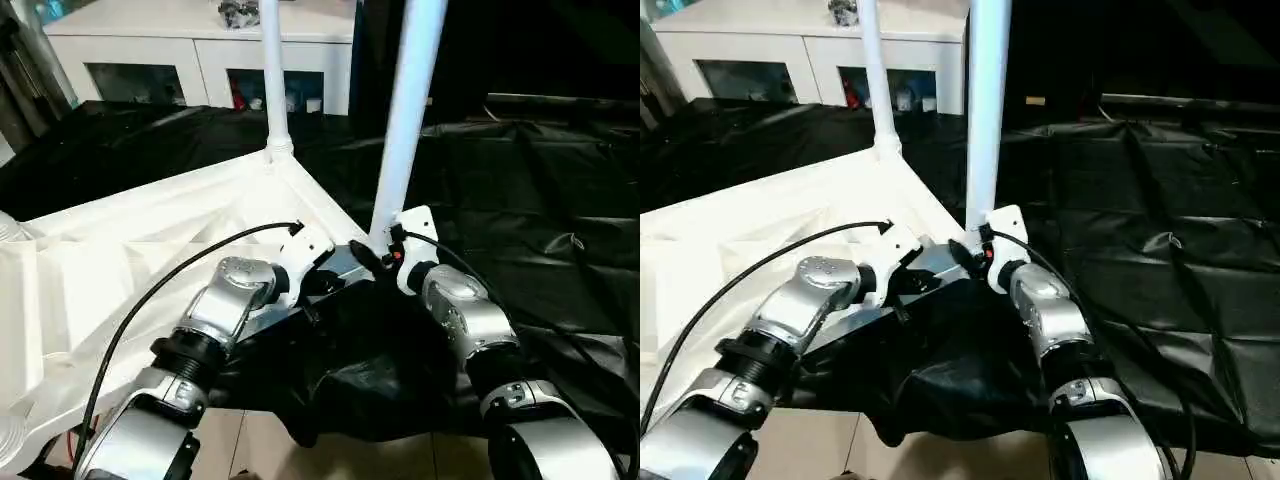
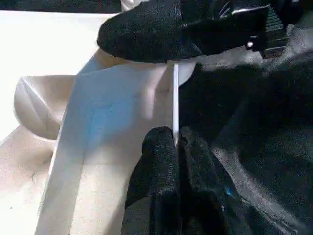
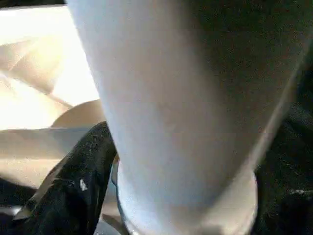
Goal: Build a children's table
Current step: Rotate leg to tighten
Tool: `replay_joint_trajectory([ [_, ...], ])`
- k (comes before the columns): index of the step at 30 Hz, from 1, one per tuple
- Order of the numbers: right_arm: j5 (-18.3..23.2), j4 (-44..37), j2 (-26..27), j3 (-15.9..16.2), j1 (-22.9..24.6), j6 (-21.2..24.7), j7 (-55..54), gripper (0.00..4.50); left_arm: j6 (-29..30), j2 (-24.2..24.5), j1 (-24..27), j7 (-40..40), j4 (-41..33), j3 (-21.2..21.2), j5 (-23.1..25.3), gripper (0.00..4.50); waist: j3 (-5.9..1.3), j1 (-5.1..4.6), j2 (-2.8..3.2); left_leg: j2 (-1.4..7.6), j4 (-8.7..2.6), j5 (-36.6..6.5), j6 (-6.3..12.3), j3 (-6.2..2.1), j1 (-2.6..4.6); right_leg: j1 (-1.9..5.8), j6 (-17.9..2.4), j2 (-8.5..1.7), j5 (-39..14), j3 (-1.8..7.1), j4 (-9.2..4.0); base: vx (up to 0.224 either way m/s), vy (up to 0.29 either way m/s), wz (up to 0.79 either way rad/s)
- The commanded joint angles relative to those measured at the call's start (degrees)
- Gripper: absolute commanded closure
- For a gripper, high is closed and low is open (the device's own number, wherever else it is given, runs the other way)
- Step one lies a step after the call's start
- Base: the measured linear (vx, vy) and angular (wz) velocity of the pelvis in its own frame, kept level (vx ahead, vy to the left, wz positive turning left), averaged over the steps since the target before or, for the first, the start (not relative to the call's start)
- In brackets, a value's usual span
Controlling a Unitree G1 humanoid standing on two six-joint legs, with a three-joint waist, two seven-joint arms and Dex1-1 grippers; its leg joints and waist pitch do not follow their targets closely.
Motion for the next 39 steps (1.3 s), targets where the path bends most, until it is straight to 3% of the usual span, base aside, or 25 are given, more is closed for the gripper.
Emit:
replay_joint_trajectory([
  [1, -0.5, -1.3, 0.2, 5.0, 1.5, -0.6, 8.3, 0.54, -4.1, -1.2, 0.6, -5.5, -3.9, -2.0, -4.0, 4.50, -3.60, 0.06, -0.92, 0.83, -3.15, -11.6, 3.60, 0.18, 0.01, 3.16, -11.6, -3.20, -11.7, 2.07, -3.92, 0.000, 0.000, 0.00],
  [5, -0.6, -3.6, -2.1, 6.7, 2.7, -2.6, 14.3, 0.54, -5.0, 0.4, 1.9, -9.3, -5.5, -2.7, -4.8, 4.50, -3.48, 0.21, -0.90, 0.93, -3.18, -11.7, 4.16, 0.23, 0.14, 3.15, -12.2, -3.11, -11.4, 2.01, -3.92, 0.000, 0.000, 0.00],
  [7, 1.2, -7.1, -5.3, 7.6, 4.3, -2.9, 23.0, 0.54, -4.8, 2.7, 3.3, -14.4, -7.9, -3.4, -6.1, 4.50, -3.35, 0.22, -0.88, 0.97, -3.25, -13.1, 4.09, 0.30, 0.19, 3.06, -11.9, -3.07, -13.4, 2.00, -4.09, 0.000, 0.000, 0.00],
  [13, 4.3, -12.5, -10.2, 9.7, 6.4, 0.5, 35.1, 0.54, -3.7, 5.3, 4.1, -17.7, -9.7, -3.6, -6.3, 4.50, -3.37, 0.91, -0.79, 1.24, -3.13, -12.9, 4.73, 0.38, 0.41, 2.91, -12.6, -2.91, -12.7, 2.03, -3.98, 0.000, 0.000, 0.00],
  [14, 5.0, -14.0, -11.3, 10.2, 7.0, 1.8, 38.0, 0.81, -3.5, 5.9, 4.2, -18.9, -10.1, -3.6, -6.5, 4.50, -3.33, 0.94, -0.76, 1.17, -3.18, -13.3, 4.47, 0.37, 0.34, 2.92, -12.5, -2.95, -13.6, 2.04, -4.03, 0.000, 0.000, 0.00],
  [22, 6.4, -17.1, -12.8, 10.8, 8.4, 4.7, 42.2, 1.33, -2.1, 7.6, 5.2, -22.0, -12.6, -4.1, -7.4, 4.50, -3.51, 1.48, -0.74, 1.24, -3.14, -12.0, 4.23, 0.28, 0.33, 2.91, -12.8, -2.98, -11.9, 2.03, -3.79, 0.000, 0.000, 0.00],
  [28, 4.9, -15.4, -10.2, 9.6, 8.3, 4.4, 35.2, 1.70, -3.0, 5.3, 4.1, -16.7, -10.1, -2.7, -5.9, 4.50, -3.43, 1.40, -0.87, 1.09, -3.21, -12.4, 3.24, 0.25, 0.32, 2.85, -11.9, -3.04, -13.9, 2.09, -4.03, 0.000, 0.000, 0.00],
  [32, 1.3, -10.0, -6.5, 7.4, 6.5, 3.5, 21.8, 1.72, -2.9, 2.5, 1.7, -8.9, -6.2, -1.2, -3.7, 4.50, -3.30, 0.79, -0.81, 0.81, -3.36, -13.1, 1.85, 0.12, 0.41, 2.74, -10.9, -3.14, -16.9, 2.05, -4.35, 0.000, 0.000, 0.00],
  [34, -0.6, -4.1, -3.4, 5.2, 4.0, 3.4, 9.3, 1.73, -1.8, 0.1, -0.4, -3.9, -3.2, -0.2, -2.8, 4.50, -3.31, 0.19, -0.83, 0.65, -3.42, -13.4, 1.06, 0.12, 0.40, 2.73, -10.5, -3.05, -17.9, 2.04, -4.48, 0.000, 0.000, 0.00],
  [39, 1.0, 3.4, 1.7, 0.4, -0.1, 4.7, -5.5, 1.74, -0.5, -4.3, -3.4, 3.8, 0.7, 1.2, -2.1, 4.50, -3.73, -0.15, -0.53, 0.60, -3.19, -11.8, 1.13, 0.08, 0.40, 2.99, -11.2, -3.00, -13.4, 2.05, -4.11, 0.000, 0.000, 0.00],
])
